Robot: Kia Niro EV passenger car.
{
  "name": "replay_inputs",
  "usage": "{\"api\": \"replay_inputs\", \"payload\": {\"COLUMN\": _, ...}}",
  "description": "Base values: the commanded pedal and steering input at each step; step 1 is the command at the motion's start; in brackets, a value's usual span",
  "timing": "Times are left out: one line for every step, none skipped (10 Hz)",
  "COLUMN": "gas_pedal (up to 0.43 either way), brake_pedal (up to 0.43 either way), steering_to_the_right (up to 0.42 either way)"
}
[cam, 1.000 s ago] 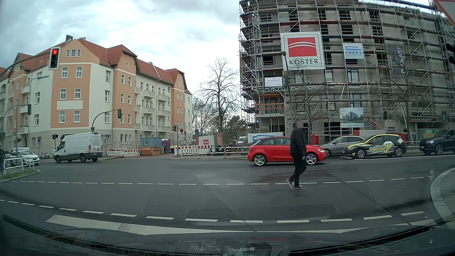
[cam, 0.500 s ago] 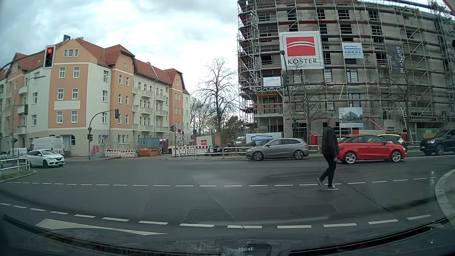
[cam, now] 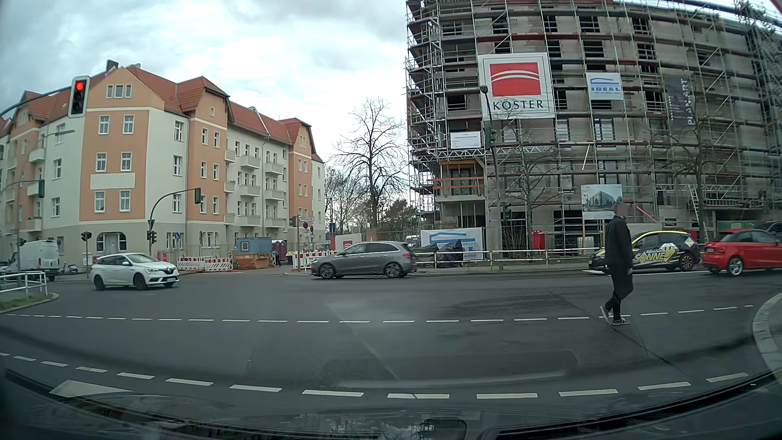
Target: Follow the waypoints while adhering to traffic rules and regulations
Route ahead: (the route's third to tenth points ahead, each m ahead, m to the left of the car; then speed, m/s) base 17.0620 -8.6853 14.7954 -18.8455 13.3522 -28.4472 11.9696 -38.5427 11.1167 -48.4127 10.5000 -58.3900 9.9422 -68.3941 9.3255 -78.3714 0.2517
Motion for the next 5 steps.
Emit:
{"api": "replay_inputs", "payload": {"gas_pedal": 0.000, "brake_pedal": 0.116, "steering_to_the_right": 0.097}}
{"api": "replay_inputs", "payload": {"gas_pedal": 0.000, "brake_pedal": 0.116, "steering_to_the_right": 0.099}}
{"api": "replay_inputs", "payload": {"gas_pedal": 0.000, "brake_pedal": 0.116, "steering_to_the_right": 0.101}}
{"api": "replay_inputs", "payload": {"gas_pedal": 0.000, "brake_pedal": 0.116, "steering_to_the_right": 0.102}}
{"api": "replay_inputs", "payload": {"gas_pedal": 0.000, "brake_pedal": 0.116, "steering_to_the_right": 0.103}}
